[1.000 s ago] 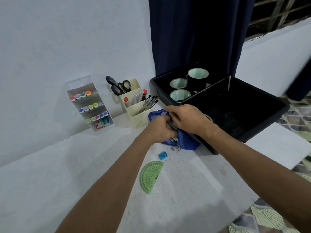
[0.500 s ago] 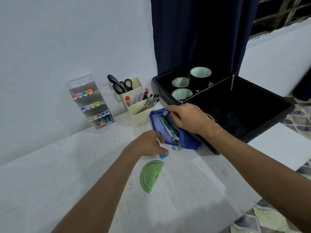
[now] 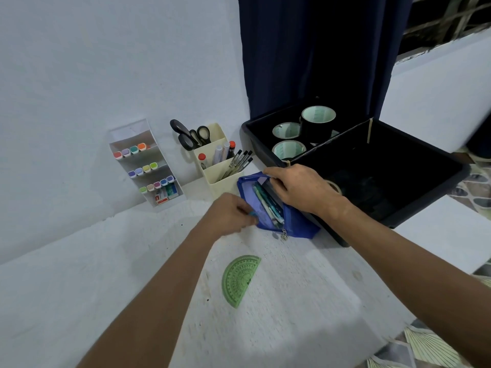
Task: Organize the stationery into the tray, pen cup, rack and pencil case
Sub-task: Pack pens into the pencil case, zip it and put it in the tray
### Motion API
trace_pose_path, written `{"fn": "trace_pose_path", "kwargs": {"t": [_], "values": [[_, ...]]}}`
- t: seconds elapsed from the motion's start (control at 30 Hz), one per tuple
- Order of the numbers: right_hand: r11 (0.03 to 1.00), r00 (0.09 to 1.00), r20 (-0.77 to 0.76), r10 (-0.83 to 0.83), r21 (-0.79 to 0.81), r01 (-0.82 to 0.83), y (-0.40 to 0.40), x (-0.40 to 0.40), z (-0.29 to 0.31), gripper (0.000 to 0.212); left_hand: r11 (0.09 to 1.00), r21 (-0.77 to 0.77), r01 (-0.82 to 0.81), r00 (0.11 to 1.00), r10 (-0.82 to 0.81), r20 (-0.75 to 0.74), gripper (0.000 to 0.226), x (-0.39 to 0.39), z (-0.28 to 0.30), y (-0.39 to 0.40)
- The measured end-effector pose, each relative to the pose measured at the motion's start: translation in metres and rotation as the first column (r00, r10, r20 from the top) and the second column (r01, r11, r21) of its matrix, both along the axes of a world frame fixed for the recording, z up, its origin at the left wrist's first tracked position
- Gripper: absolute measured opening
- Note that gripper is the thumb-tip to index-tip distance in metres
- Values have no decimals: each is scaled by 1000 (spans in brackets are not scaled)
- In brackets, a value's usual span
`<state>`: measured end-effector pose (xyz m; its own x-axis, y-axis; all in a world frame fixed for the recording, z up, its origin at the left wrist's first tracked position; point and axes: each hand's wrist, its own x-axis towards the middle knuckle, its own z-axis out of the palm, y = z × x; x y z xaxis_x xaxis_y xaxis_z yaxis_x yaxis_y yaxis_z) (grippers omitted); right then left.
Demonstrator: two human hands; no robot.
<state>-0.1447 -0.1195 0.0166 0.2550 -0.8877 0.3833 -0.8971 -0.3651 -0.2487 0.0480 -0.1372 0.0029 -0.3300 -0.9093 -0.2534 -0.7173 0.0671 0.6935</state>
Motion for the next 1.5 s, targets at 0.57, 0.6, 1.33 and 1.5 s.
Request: {"fn": "trace_pose_path", "kwargs": {"t": [0.57,0.6,1.33,1.5], "values": [[1000,1000,-4,0,-30,0,-3,-1,-3,30,926,137,-353,866,378,-328,39,-46,-19,-27],[1000,1000,-7,-1,-27,1,-4,-2,-3,29,930,104,-354,881,369,-297,46,-44,-21,-24],[999,997,-72,7,-32,-9,-5,-1,-5,30,990,76,116,830,-139,539,59,24,-3,78],[999,997,-77,3,-42,-6,-5,-1,-7,27,997,-68,32,836,11,548,31,17,7,65]]}}
